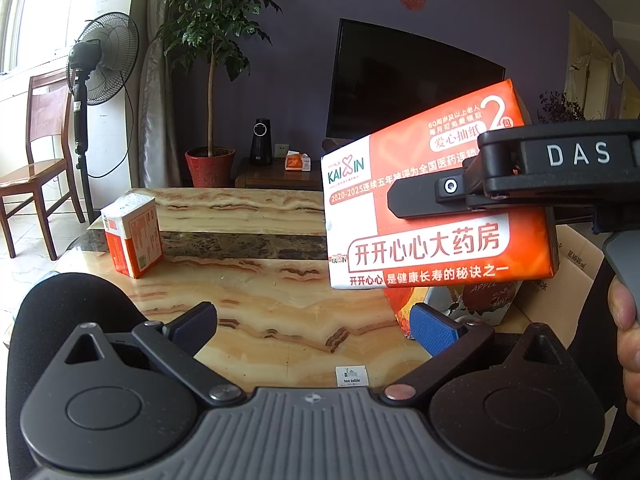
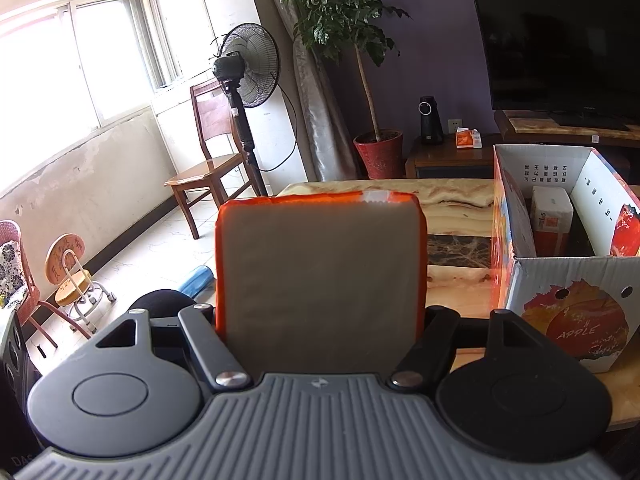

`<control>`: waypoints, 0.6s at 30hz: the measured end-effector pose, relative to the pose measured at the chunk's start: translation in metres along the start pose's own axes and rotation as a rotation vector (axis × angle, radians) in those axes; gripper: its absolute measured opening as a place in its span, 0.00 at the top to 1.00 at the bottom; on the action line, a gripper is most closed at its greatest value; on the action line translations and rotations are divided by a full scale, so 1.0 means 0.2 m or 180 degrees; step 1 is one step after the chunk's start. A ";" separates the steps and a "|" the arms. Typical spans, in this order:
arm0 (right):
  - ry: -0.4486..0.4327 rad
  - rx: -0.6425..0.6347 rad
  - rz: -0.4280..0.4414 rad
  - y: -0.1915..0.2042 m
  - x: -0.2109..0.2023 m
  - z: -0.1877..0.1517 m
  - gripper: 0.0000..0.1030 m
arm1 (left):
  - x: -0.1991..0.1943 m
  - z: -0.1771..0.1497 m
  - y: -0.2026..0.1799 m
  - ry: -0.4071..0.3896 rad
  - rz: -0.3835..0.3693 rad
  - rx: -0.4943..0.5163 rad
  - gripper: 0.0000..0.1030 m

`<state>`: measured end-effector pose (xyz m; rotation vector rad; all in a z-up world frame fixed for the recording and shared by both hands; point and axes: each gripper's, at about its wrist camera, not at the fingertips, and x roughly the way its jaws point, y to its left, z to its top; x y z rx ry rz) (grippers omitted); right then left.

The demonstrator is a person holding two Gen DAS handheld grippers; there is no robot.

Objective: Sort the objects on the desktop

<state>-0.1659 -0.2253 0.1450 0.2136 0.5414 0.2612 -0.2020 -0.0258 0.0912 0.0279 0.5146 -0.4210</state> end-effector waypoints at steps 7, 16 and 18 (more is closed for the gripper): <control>0.0011 -0.0020 0.0010 0.01 0.00 0.00 0.29 | 0.00 0.00 0.00 0.0002 -0.0001 0.0000 0.01; 0.0014 -0.0020 0.0018 0.02 0.00 -0.01 0.29 | 0.00 0.00 0.00 0.0001 -0.0001 -0.0003 0.01; 0.0014 -0.0020 0.0021 0.01 -0.01 -0.01 0.29 | 0.00 0.00 0.00 0.0000 -0.0002 -0.0003 0.01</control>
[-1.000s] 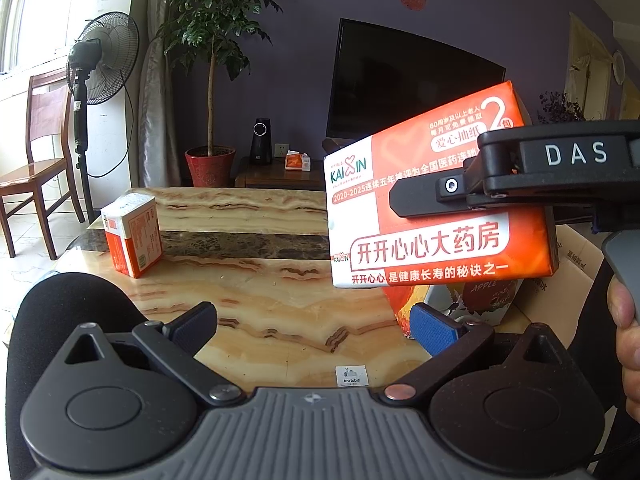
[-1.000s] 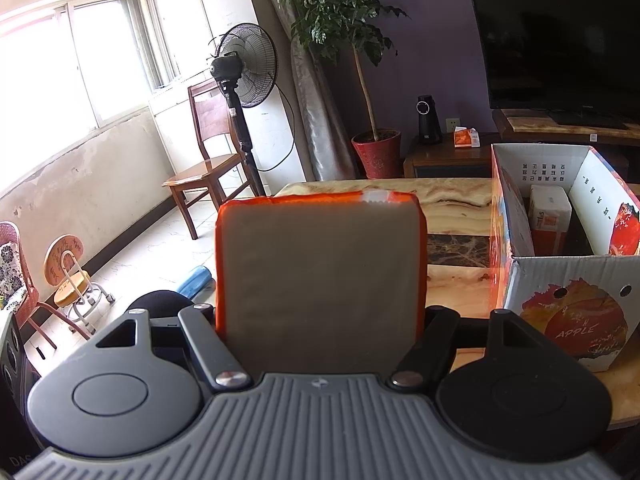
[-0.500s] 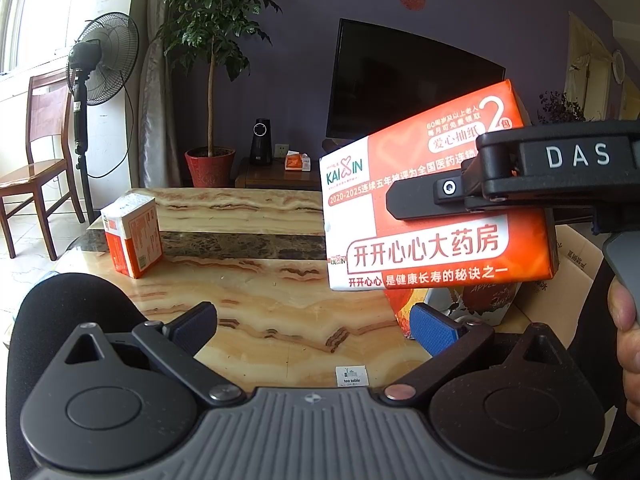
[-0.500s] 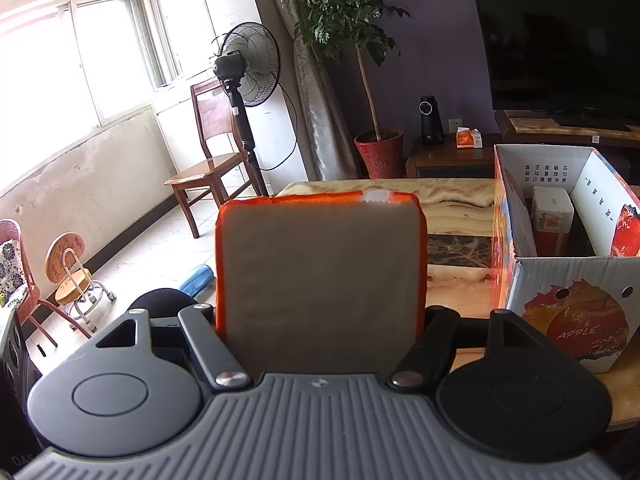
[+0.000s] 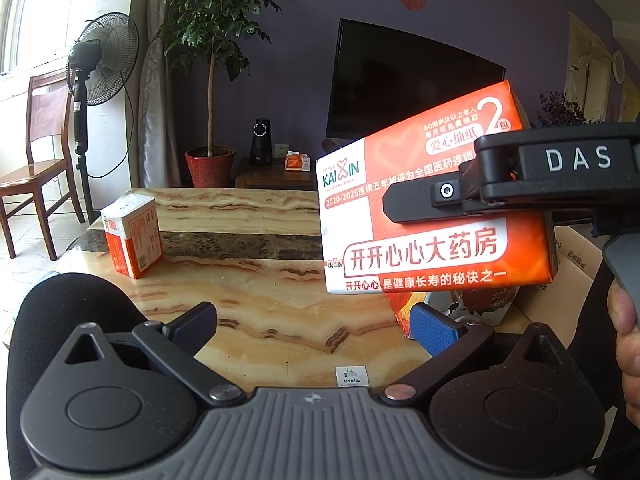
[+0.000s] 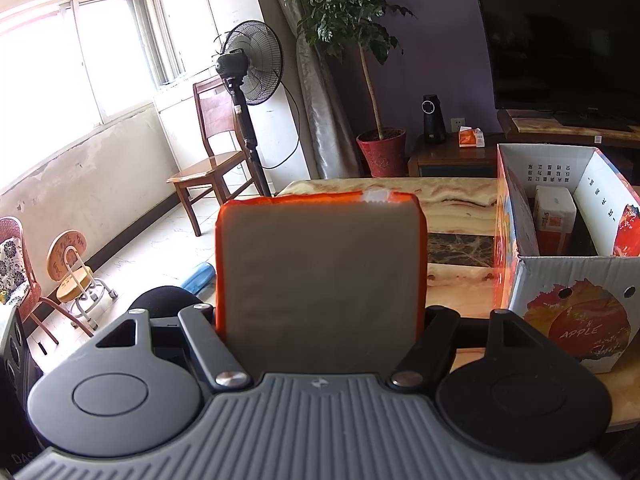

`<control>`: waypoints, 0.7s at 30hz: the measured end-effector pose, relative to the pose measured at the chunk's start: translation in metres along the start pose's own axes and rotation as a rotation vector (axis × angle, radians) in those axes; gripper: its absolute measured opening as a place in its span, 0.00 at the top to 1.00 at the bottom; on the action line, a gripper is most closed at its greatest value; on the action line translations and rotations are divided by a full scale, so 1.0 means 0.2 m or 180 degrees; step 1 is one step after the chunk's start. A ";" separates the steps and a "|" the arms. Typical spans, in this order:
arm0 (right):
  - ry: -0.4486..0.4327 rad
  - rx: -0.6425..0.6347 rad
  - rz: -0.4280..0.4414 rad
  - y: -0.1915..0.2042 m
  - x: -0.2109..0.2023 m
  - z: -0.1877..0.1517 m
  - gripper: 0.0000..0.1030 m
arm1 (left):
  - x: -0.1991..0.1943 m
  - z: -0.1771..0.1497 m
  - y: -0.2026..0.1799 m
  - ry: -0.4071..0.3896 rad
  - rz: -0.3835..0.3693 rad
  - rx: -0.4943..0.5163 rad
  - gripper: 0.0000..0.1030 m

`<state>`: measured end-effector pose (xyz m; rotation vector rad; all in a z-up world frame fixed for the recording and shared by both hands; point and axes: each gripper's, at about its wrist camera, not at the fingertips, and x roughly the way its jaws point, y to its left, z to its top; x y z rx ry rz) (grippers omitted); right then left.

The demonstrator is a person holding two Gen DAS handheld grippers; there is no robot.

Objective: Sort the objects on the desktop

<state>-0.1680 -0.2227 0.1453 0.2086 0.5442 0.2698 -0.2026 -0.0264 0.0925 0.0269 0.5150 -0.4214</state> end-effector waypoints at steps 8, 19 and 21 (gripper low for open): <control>0.0005 -0.0013 0.0023 0.01 -0.01 0.00 0.29 | 0.00 0.00 0.00 0.0003 -0.0001 -0.0008 0.01; -0.0017 -0.0015 0.0038 0.01 -0.02 0.00 0.29 | 0.01 0.01 0.01 0.0007 0.0001 -0.0016 0.01; -0.0022 -0.0011 0.0040 0.01 -0.02 0.00 0.29 | 0.01 0.01 0.01 0.0007 0.0005 -0.0019 0.01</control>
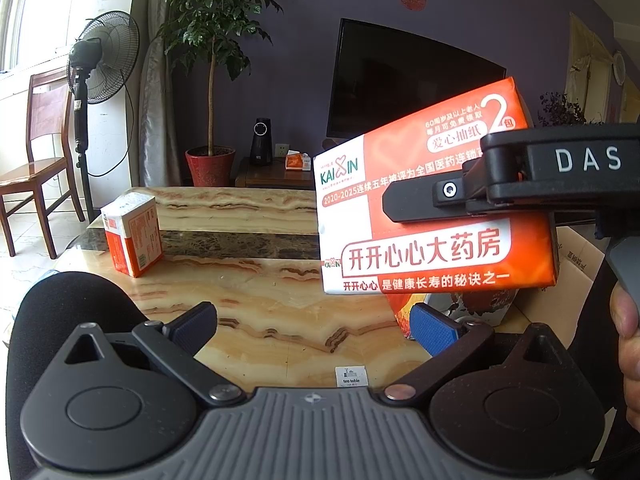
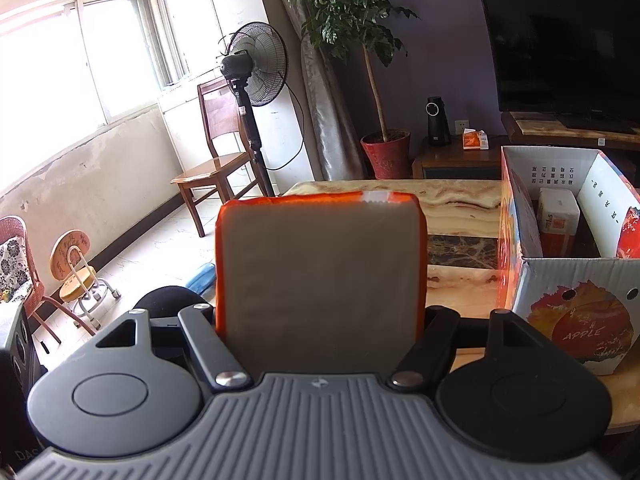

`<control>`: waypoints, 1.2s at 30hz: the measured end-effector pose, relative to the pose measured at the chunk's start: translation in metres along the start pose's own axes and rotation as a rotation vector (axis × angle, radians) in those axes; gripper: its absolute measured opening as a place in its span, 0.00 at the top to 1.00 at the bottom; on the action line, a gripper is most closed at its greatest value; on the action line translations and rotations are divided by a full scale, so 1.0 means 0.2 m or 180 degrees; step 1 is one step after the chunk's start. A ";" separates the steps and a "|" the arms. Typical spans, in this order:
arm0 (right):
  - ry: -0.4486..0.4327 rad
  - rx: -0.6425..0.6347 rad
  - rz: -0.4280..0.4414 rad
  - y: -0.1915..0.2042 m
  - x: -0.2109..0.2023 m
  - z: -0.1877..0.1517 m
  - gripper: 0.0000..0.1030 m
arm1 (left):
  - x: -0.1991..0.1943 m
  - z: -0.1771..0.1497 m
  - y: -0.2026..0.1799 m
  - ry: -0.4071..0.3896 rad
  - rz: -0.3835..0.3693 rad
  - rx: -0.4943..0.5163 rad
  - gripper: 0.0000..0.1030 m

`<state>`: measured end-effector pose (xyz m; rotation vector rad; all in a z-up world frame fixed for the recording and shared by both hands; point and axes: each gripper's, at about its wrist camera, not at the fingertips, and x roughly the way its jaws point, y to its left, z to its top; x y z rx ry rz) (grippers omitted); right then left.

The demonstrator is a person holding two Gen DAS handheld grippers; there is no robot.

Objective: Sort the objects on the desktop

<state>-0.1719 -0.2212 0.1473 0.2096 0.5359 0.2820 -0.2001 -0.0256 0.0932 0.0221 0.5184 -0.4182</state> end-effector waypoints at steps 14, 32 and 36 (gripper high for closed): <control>-0.0020 0.0047 0.0032 0.00 -0.01 0.00 0.29 | -0.01 0.00 0.02 -0.0018 0.0031 -0.0064 0.01; -0.0024 0.0092 0.0132 0.00 -0.03 0.00 0.29 | -0.01 0.01 0.03 -0.0052 0.0065 -0.0141 0.01; -0.0012 0.0082 0.0148 0.01 -0.03 0.00 0.29 | -0.02 0.01 0.04 -0.0059 0.0080 -0.0181 0.01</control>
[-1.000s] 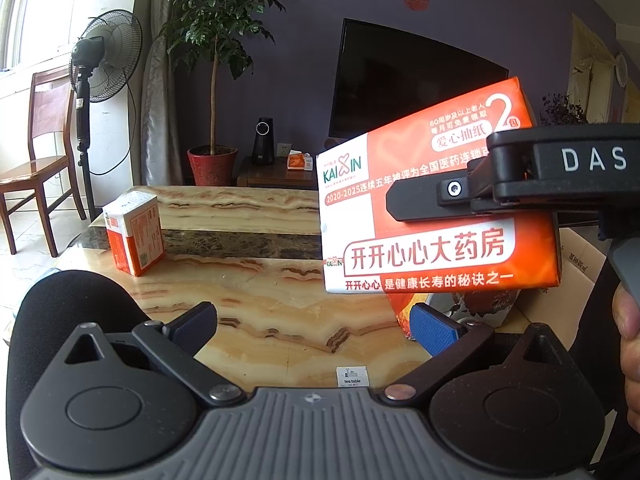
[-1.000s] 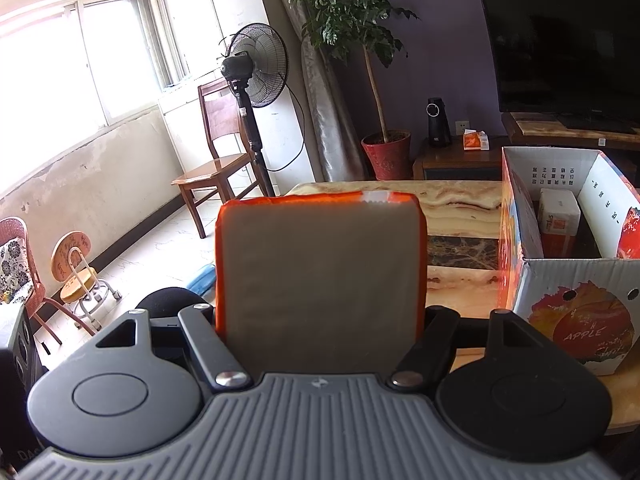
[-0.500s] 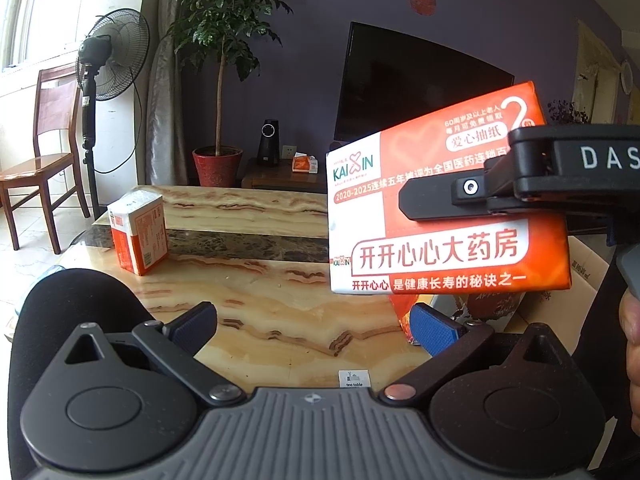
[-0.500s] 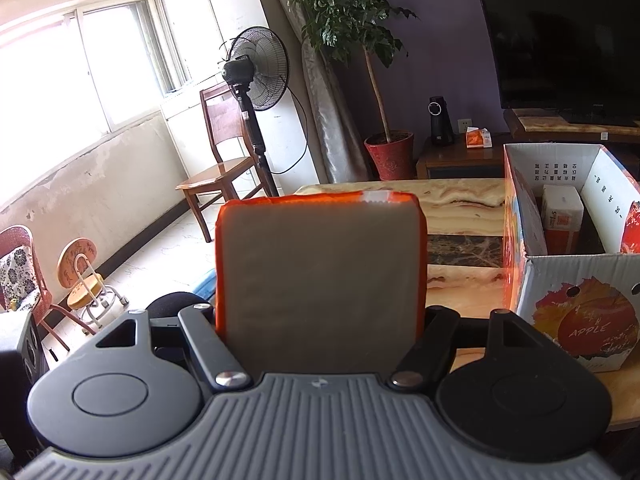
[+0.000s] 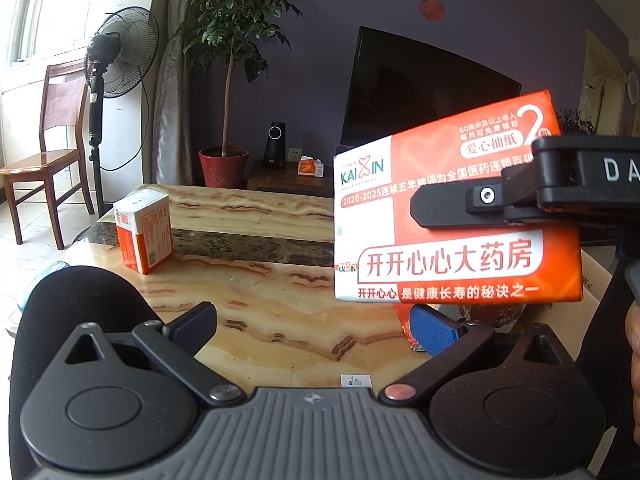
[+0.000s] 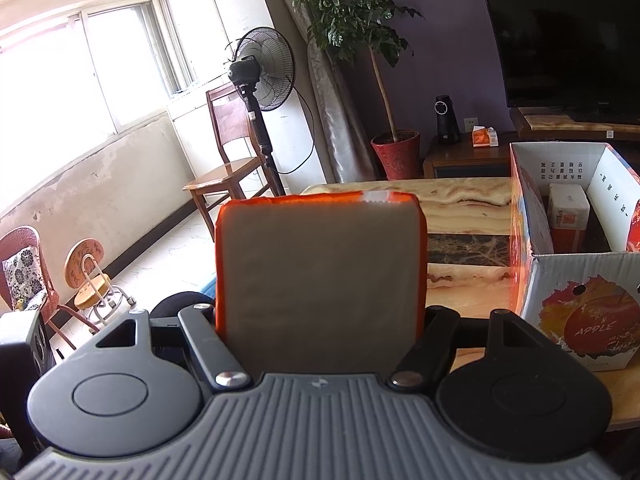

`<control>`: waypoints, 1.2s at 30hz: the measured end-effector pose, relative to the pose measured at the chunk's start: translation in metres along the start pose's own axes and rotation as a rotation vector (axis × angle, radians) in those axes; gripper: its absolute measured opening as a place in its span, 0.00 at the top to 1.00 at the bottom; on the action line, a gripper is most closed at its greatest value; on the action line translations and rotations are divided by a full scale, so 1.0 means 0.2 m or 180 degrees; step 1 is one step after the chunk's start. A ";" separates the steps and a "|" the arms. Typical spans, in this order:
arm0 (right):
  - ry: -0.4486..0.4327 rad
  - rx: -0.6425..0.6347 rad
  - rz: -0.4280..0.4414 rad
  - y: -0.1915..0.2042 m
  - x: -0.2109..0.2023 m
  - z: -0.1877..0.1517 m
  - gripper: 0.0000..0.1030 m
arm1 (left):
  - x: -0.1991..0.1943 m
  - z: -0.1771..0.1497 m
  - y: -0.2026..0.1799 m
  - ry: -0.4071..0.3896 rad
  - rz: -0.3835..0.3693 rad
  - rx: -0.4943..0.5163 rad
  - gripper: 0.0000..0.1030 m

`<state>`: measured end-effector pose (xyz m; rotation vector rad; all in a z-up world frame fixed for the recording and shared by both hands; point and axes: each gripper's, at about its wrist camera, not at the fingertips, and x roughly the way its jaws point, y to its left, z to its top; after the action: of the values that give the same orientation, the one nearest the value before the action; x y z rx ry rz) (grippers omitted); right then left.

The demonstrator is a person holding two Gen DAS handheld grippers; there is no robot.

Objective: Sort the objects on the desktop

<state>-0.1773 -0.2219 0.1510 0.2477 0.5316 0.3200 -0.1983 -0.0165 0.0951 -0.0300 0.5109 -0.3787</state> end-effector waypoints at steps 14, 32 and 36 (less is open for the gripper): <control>-0.0019 0.0013 -0.0014 0.00 0.00 0.00 0.29 | 0.00 0.00 -0.01 0.0002 -0.0016 0.0036 0.01; -0.0042 0.0061 -0.0007 -0.01 -0.01 0.00 0.29 | 0.00 -0.02 -0.03 0.0013 -0.0037 0.0086 0.01; -0.0045 0.0068 -0.0002 -0.02 -0.01 0.00 0.29 | 0.00 -0.02 -0.04 0.0014 -0.0038 0.0085 0.01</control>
<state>-0.1776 -0.2257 0.1512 0.2702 0.5213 0.3120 -0.2024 -0.0231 0.0924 -0.0064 0.5103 -0.3972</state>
